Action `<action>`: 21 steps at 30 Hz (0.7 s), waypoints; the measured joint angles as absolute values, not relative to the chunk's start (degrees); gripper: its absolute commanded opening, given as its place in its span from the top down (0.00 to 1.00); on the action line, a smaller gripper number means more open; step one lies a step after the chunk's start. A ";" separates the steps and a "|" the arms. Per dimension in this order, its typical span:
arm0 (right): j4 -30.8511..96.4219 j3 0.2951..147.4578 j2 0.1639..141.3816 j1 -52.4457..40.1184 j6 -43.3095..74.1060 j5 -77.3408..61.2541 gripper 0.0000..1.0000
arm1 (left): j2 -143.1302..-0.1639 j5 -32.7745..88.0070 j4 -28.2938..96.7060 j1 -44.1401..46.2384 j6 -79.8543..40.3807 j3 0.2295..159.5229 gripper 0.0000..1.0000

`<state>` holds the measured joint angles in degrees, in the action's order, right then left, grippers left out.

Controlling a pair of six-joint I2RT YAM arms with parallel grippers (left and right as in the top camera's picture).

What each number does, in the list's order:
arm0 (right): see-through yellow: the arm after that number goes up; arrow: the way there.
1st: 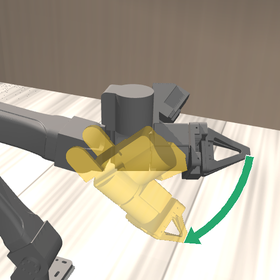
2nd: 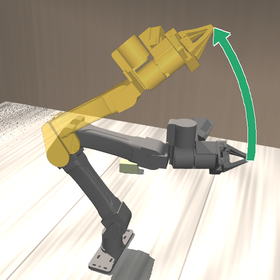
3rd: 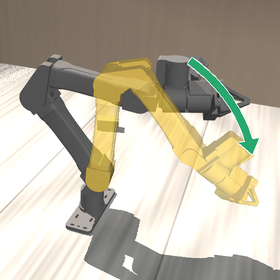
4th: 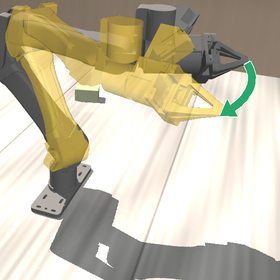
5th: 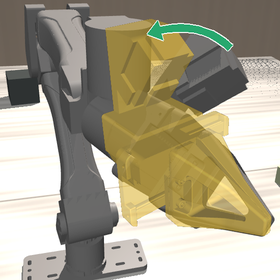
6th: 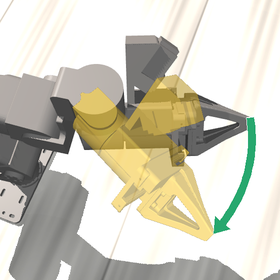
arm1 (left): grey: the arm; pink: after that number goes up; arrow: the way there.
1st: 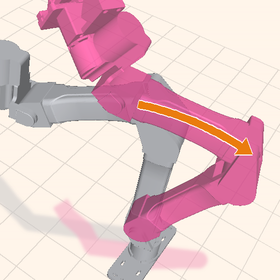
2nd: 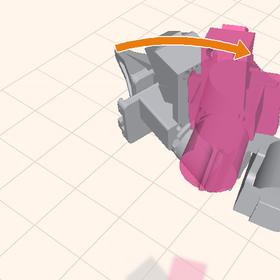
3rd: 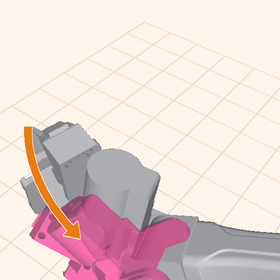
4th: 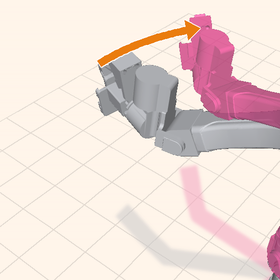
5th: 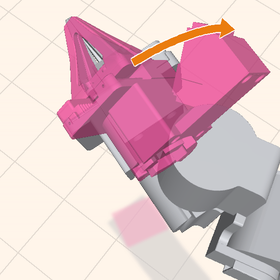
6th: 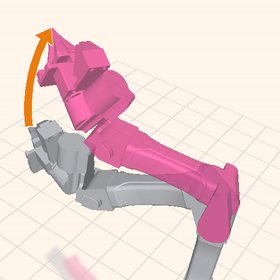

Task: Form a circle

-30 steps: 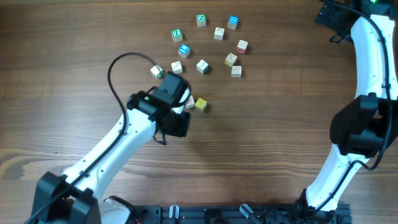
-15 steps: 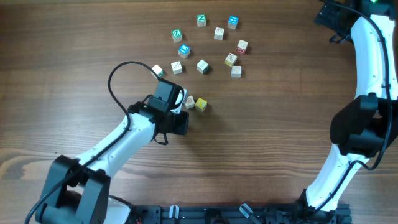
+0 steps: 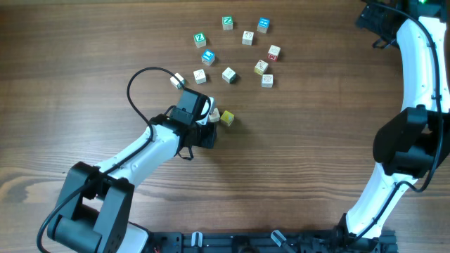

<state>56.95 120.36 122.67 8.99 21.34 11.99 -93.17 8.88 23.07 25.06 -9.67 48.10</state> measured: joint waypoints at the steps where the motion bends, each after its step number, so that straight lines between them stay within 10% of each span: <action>1: 56.95 120.36 122.67 8.99 21.32 11.99 0.00 | -93.17 8.88 23.07 25.06 -9.67 48.10 0.54; 21: 56.95 120.36 122.67 8.99 21.34 11.99 0.00 | -93.17 8.86 24.14 25.06 -9.45 48.07 0.73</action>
